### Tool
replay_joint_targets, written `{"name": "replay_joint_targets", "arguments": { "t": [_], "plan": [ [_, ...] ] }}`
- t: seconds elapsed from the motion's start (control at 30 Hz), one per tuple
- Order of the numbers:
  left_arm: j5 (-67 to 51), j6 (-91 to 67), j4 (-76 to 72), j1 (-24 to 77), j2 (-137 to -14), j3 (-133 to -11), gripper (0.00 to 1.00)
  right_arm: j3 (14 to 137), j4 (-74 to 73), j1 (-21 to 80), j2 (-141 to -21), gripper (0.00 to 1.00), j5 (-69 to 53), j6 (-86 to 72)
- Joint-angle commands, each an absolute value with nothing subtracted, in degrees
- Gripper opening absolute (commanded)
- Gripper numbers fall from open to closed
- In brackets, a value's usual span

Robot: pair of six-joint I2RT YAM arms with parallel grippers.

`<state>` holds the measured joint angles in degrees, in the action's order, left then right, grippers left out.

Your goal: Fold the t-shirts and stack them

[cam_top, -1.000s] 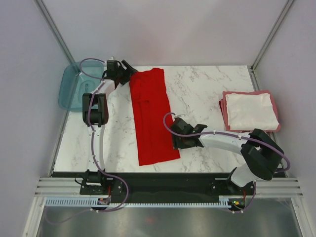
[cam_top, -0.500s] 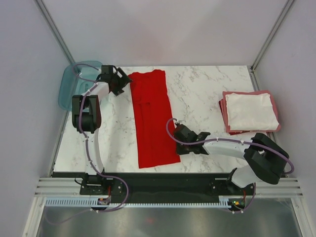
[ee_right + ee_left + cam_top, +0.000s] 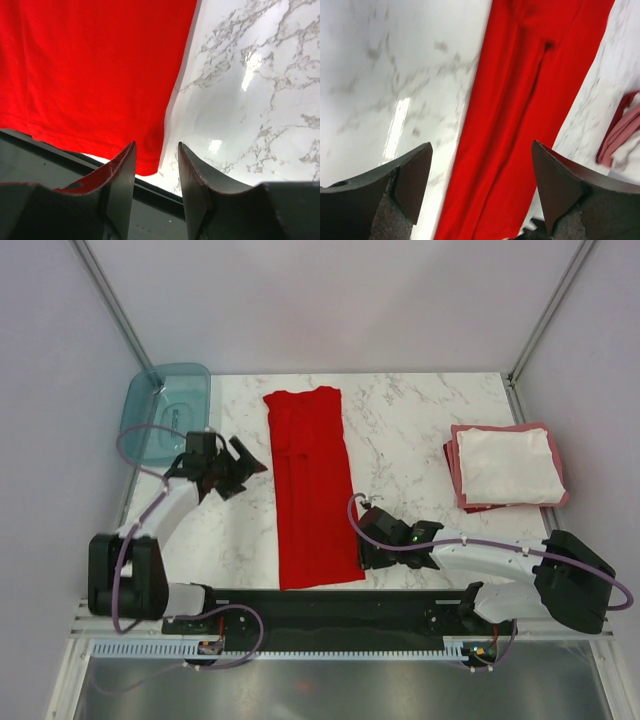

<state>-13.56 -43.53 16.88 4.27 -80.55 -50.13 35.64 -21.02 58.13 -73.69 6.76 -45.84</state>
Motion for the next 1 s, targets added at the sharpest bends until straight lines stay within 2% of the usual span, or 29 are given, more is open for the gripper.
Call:
{"name": "replay_joint_targets", "arguments": {
  "t": [0.0,0.07,0.17,0.3,0.5,0.7,0.97],
  "plan": [
    [-16.2,-39.5,19.2,6.1,-67.5,-39.2,0.86,34.0,-23.2,58.5,-71.5,0.47,7.9,-46.1],
    [-14.9,-39.5,20.0,7.9,-56.1,-31.2,0.85,33.6,-23.5,58.5,-71.3,0.46,7.7,-45.9],
    [-8.4,-43.8,23.3,17.0,-43.0,-23.7,0.85,33.2,-23.6,58.7,-70.9,0.45,7.6,-45.5],
    [-6.7,-50.6,27.1,25.6,-35.9,-19.1,0.82,33.4,-23.6,59.1,-71.3,0.46,7.7,-45.1],
    [-5.1,-53.1,29.3,31.6,-36.5,-16.4,0.78,34.0,-22.0,59.2,-73.6,0.46,6.4,-44.4],
    [-3.9,-55.8,31.0,36.5,-32.0,-14.7,0.73,34.0,-20.8,59.4,-72.5,0.49,7.8,-43.9],
    [-4.3,-57.3,31.5,41.6,-36.5,-15.5,0.71,34.7,-20.0,59.4,-72.9,0.52,5.9,-43.6]
  ]
}}
